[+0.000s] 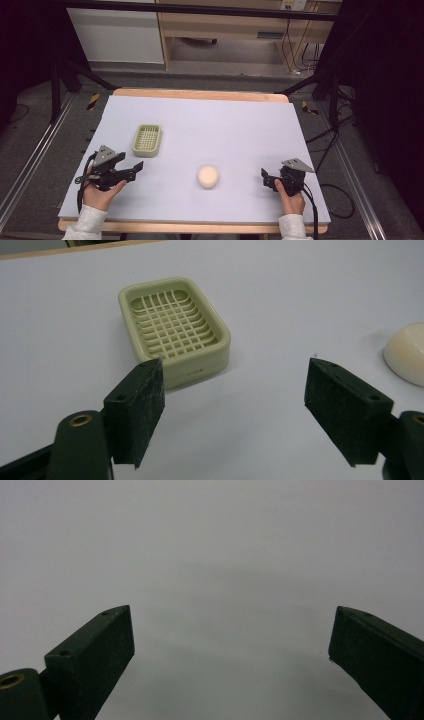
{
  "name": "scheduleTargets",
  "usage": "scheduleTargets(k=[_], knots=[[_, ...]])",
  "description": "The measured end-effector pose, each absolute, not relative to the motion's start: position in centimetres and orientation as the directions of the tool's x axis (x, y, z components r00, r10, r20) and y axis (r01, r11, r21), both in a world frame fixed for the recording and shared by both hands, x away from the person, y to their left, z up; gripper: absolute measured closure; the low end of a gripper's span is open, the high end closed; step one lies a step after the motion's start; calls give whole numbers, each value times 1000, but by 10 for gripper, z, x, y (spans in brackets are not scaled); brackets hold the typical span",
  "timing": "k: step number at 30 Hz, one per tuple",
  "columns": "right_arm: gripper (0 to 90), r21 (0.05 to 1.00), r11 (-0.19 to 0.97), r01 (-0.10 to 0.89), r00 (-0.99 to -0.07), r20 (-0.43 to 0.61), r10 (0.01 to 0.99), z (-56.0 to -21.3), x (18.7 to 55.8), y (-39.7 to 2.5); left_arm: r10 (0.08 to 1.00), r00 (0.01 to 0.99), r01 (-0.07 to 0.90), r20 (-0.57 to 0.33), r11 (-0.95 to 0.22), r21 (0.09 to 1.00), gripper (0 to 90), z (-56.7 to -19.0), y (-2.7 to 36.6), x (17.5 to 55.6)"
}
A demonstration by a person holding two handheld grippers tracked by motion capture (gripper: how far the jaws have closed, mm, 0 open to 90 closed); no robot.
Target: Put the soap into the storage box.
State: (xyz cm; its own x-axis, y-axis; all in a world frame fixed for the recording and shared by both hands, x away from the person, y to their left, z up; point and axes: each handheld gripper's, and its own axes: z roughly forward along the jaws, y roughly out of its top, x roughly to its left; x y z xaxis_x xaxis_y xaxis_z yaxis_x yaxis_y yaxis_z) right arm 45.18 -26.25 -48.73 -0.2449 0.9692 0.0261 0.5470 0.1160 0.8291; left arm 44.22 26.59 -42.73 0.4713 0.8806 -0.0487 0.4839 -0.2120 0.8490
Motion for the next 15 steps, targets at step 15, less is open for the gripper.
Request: scheduleTargets(k=[15], knots=[[48, 828, 114, 549, -245, 29, 969, -487, 452, -263, 869, 493, 484, -42, -234, 843, 234, -425, 256, 443]])
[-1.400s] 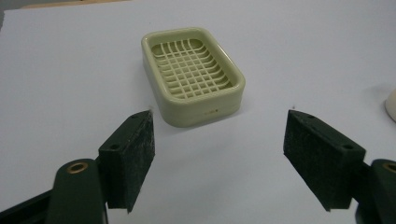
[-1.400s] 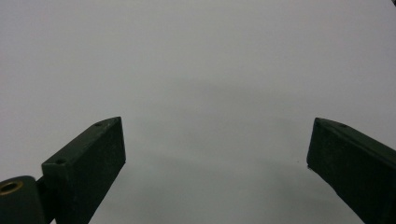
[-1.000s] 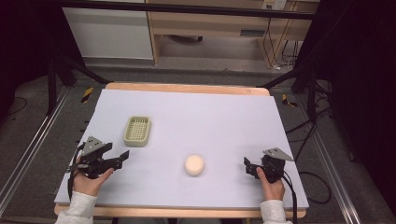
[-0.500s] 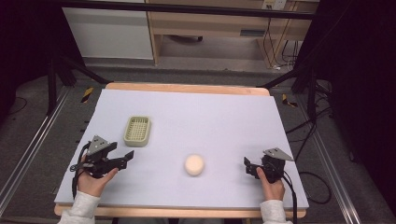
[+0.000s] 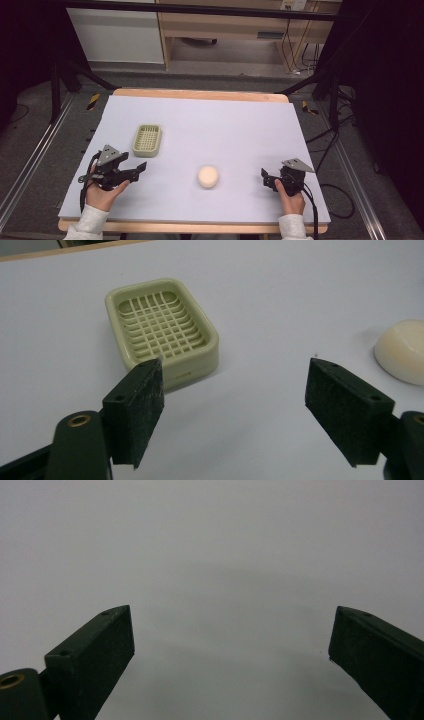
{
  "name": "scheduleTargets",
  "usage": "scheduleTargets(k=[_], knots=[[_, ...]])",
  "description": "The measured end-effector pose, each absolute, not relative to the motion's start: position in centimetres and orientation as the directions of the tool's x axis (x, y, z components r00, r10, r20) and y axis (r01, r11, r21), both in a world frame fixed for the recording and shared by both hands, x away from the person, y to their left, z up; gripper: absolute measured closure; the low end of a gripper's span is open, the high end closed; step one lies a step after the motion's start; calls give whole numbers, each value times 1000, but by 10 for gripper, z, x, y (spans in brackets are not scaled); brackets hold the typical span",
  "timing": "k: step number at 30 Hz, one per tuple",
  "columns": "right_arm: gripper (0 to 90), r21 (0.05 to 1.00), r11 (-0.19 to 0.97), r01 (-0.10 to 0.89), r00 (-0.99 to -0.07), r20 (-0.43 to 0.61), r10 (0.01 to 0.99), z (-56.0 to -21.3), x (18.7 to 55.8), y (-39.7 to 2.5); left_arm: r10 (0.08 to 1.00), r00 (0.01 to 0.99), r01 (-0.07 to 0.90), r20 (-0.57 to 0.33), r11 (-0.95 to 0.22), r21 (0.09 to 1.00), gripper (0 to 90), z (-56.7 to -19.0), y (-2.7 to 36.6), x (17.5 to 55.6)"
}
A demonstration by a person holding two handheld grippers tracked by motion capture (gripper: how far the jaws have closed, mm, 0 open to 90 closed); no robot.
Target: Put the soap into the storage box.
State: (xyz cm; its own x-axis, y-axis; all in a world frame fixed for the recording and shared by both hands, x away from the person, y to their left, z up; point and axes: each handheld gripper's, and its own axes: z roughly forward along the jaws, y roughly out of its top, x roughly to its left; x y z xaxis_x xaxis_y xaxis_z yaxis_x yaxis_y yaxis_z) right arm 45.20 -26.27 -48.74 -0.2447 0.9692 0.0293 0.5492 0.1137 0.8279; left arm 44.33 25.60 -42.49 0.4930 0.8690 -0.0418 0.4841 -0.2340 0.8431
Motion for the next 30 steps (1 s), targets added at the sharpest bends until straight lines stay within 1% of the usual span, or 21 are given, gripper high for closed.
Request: scheduleTargets(k=[16, 30], knots=[[48, 824, 111, 556, -243, 34, 969, -487, 452, -263, 839, 545, 459, -5, -293, 839, 230, -416, 235, 450], [48, 823, 110, 558, -245, 37, 969, -487, 453, -263, 813, 583, 442, 0, -317, 839, 228, -410, 212, 457]])
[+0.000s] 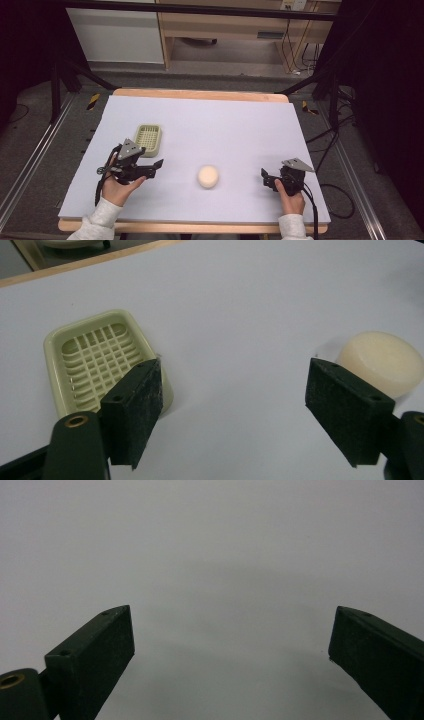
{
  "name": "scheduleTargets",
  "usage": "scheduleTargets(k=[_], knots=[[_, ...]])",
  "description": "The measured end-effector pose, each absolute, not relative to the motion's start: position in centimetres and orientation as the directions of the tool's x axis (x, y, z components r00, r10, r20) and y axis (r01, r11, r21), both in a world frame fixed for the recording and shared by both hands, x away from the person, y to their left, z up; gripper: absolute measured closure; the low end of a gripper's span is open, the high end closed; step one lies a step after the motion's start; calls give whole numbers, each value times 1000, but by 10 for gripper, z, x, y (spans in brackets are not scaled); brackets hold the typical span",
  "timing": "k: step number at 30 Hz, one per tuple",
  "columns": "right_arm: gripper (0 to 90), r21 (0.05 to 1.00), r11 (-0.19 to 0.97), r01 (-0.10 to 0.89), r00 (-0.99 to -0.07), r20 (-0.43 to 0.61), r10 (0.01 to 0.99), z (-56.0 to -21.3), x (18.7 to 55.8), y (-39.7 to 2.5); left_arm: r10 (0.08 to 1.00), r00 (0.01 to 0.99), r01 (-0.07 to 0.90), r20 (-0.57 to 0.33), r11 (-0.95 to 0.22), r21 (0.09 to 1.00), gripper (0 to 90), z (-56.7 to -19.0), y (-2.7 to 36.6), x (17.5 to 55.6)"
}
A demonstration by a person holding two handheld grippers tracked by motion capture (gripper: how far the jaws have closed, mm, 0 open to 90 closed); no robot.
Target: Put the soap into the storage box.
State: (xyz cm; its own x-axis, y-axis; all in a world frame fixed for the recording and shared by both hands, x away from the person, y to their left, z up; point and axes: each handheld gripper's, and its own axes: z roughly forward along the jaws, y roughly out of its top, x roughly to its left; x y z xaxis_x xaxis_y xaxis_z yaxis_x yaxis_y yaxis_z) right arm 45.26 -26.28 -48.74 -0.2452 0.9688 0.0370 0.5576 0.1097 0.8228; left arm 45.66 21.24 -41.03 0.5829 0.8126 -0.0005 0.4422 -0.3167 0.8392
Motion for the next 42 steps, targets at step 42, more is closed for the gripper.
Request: scheduleTargets(k=[42], knots=[[48, 819, 110, 564, -246, 40, 968, -488, 453, -263, 728, 685, 420, 11, -408, 810, 219, -416, 147, 471]])
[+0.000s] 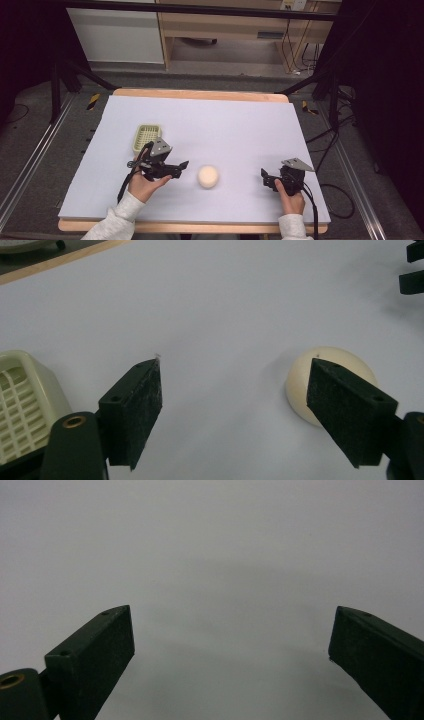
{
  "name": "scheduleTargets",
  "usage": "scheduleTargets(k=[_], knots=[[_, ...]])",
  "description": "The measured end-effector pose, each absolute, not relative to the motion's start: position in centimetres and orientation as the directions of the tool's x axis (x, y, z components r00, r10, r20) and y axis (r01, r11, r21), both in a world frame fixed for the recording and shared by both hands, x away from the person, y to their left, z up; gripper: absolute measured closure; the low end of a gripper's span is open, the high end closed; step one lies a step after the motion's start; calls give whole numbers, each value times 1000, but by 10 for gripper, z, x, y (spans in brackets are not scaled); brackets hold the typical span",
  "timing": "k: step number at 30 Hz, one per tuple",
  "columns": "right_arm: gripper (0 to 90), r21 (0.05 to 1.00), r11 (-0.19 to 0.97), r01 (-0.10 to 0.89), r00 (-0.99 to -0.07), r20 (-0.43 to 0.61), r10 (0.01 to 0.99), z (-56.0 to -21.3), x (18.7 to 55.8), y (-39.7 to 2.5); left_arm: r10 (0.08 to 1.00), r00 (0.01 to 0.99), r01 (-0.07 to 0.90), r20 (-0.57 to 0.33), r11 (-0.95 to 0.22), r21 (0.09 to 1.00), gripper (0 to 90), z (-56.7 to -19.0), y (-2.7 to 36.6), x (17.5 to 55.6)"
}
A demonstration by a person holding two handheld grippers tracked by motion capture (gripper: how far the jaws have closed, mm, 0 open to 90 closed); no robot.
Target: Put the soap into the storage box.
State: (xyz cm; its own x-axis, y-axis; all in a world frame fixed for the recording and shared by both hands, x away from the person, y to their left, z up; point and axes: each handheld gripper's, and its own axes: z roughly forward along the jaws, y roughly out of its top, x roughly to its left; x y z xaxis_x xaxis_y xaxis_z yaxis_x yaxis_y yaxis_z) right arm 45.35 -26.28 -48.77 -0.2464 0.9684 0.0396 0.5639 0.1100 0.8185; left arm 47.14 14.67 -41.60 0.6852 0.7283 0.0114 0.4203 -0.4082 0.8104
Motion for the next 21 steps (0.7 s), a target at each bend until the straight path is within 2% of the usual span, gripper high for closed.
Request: scheduleTargets(k=[21], knots=[[48, 819, 109, 563, -248, 41, 968, -488, 454, -263, 679, 734, 411, 19, -466, 784, 185, -419, 120, 471]])
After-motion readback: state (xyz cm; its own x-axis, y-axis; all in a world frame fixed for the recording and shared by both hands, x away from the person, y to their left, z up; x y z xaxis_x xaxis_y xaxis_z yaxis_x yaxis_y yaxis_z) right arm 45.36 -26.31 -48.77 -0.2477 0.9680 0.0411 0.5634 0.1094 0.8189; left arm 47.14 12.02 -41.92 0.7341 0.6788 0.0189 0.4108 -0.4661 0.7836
